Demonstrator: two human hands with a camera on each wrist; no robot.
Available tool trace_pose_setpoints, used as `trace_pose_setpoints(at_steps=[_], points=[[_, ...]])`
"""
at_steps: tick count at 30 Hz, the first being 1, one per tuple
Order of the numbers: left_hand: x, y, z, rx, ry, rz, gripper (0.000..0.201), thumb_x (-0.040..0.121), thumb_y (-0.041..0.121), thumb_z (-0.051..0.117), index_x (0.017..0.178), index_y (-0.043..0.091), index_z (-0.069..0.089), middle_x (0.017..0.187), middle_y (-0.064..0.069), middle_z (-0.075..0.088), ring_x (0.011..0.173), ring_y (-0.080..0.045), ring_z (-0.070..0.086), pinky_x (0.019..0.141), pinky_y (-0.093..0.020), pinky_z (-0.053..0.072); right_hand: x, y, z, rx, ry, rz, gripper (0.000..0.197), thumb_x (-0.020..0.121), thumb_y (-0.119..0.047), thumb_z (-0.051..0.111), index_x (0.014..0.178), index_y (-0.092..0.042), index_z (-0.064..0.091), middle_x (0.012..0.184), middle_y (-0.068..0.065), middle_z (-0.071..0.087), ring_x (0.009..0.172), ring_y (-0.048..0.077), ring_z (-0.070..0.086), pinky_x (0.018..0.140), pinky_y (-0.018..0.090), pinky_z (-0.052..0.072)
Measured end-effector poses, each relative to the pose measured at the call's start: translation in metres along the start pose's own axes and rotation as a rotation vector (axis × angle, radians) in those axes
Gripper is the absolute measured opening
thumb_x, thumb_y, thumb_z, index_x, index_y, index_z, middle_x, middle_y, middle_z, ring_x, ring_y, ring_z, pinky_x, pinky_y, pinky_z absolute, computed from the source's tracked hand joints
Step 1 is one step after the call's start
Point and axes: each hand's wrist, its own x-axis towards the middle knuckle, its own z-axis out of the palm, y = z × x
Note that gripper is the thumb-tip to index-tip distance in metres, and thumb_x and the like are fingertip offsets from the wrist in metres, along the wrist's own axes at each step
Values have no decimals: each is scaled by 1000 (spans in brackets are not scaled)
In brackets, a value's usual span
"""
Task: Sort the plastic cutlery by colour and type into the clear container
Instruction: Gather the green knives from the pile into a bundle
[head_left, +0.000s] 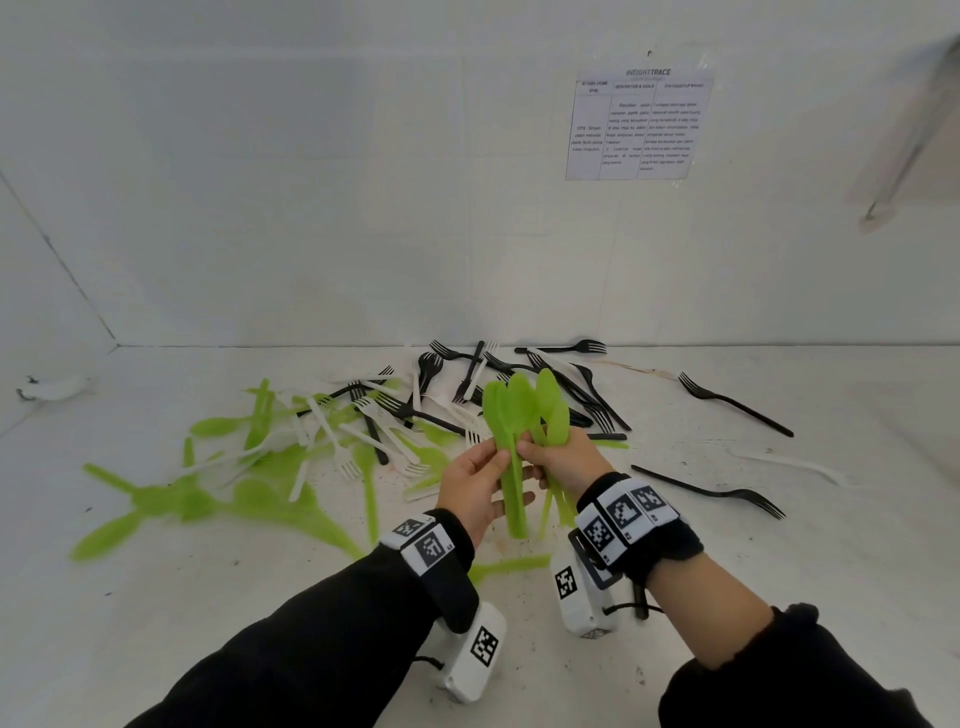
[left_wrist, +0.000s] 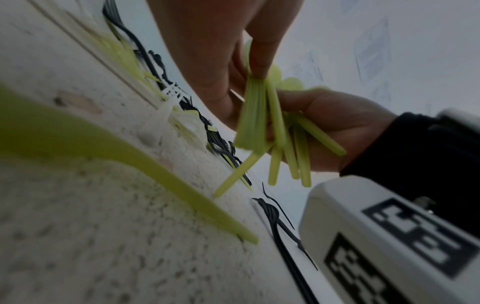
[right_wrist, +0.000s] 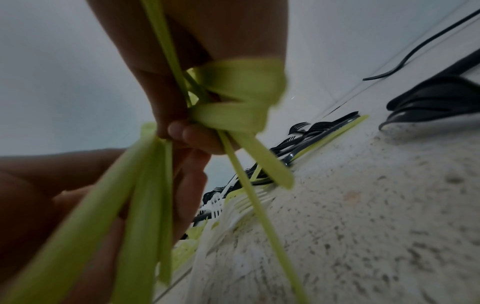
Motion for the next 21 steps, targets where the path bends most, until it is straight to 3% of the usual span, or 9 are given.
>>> trace_pose_setpoints(at_steps=[3,7,9,11,15,18,21], points=[[-2,0,3,11,19,18,22,97,6,45,100,16,65,89,-7,69,76,-20,67,73,-40,59,-4,-2,5,-67,6,-32,23,90,-7,55,68,-15,54,57,-2,51,42,5,47,44,18,38],[-4,1,8,-61,22,-6,24,98,9,43,105,14,65,91,-5,69,77,-17,64,81,-45,55,-3,1,12,-198,90,-116,22,85,-15,58,65,-20,51,65,0,55,66,19,55,67,33,48],[-4,2,10,-108,34,-26,24,99,9,40,105,11,63,90,-6,67,77,-19,61,81,-47,53,-2,1,12,-210,103,-117,23,84,-15,57,64,-21,49,65,-1,54,69,21,54,73,37,50],[-5,2,11,-124,36,-32,21,99,11,41,107,9,61,90,-6,66,78,-19,61,80,-46,53,-2,2,12,-233,102,-124,23,85,-16,57,64,-21,47,64,-3,51,68,20,52,72,36,47],[-5,-1,10,-157,32,-45,18,98,10,44,99,13,62,88,-6,67,78,-19,63,69,-40,56,-3,2,12,-263,107,-143,24,86,-16,56,65,-22,46,64,-5,50,62,12,48,59,24,40],[-2,-4,8,-172,51,-54,17,97,10,46,97,12,63,82,-4,69,70,-16,66,61,-34,56,-2,0,12,-230,94,-121,23,87,-16,57,66,-22,49,65,-4,52,65,15,51,65,28,43],[0,-6,4,-166,76,-50,16,97,8,47,97,10,63,79,-2,71,67,-14,68,57,-31,57,0,-3,9,-207,91,-110,25,86,-14,57,63,-20,49,59,-3,48,56,14,44,59,29,37]])
